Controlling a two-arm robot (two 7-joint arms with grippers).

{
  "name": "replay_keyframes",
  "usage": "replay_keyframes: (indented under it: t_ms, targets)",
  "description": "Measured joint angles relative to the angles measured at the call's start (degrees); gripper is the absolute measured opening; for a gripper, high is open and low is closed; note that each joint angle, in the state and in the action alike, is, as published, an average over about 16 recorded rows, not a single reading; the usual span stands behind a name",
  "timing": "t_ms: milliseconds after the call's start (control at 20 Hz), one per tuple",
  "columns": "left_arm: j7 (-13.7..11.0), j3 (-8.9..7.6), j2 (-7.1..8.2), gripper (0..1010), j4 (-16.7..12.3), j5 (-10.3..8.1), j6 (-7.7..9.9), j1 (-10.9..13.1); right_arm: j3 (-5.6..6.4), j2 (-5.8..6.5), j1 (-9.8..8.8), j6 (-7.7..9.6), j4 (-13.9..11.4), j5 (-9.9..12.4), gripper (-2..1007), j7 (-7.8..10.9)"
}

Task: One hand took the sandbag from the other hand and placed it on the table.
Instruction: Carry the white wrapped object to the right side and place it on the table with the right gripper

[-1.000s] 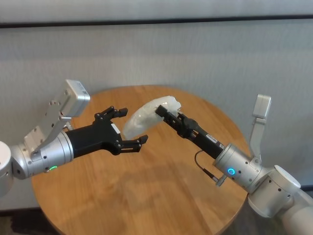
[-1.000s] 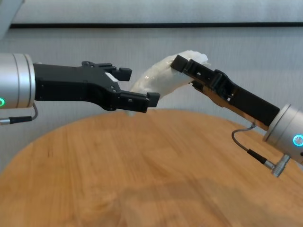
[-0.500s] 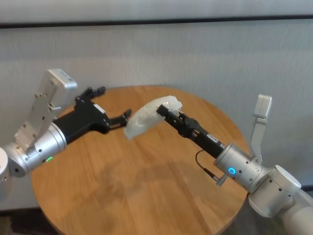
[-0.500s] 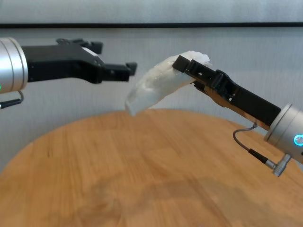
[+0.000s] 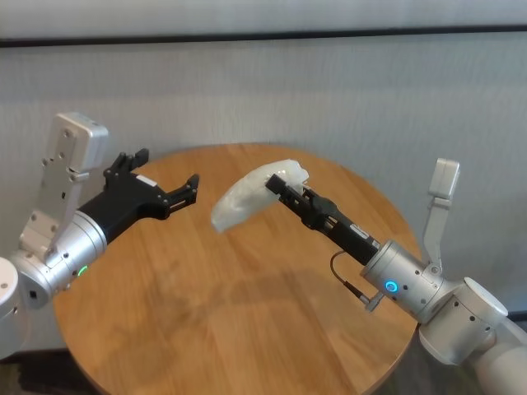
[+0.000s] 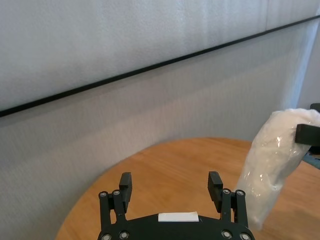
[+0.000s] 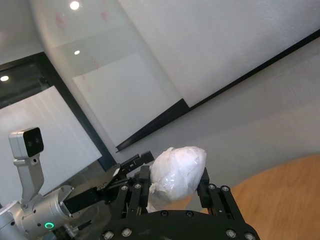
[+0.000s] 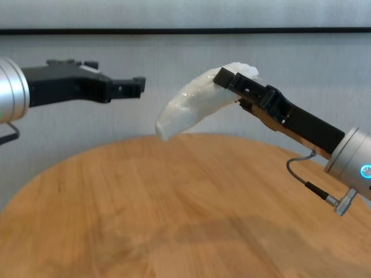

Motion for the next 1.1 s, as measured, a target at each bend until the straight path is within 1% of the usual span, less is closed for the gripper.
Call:
replay_keyframes:
  t_ms: [300, 550, 750, 1100]
  targets:
    - [1.2, -0.91, -0.84, 1002, -0.1, -0.14, 2.22, 0.8, 0.07, 0.18, 0.02, 0.05, -0.1, -0.4, 543, -0.59]
    - [1.2, -0.97, -0.88, 1002, -0.1, -0.13, 2.52, 0.9, 0.22, 0.79, -0.29, 0.22, -1.0, -0.8, 543, -1.79]
    - [1.3, -0.86, -0.81, 1002, 0.0, -0.09, 2.46, 0.8, 0.4, 1.71, -0.78, 0.38, -2.3, -1.5, 543, -3.5]
    - [1.4, -0.68, -0.7, 1002, 0.0, 0.01, 2.35, 0.7, 0.96, 4.01, -2.06, 0.77, -5.4, -3.1, 543, -7.49]
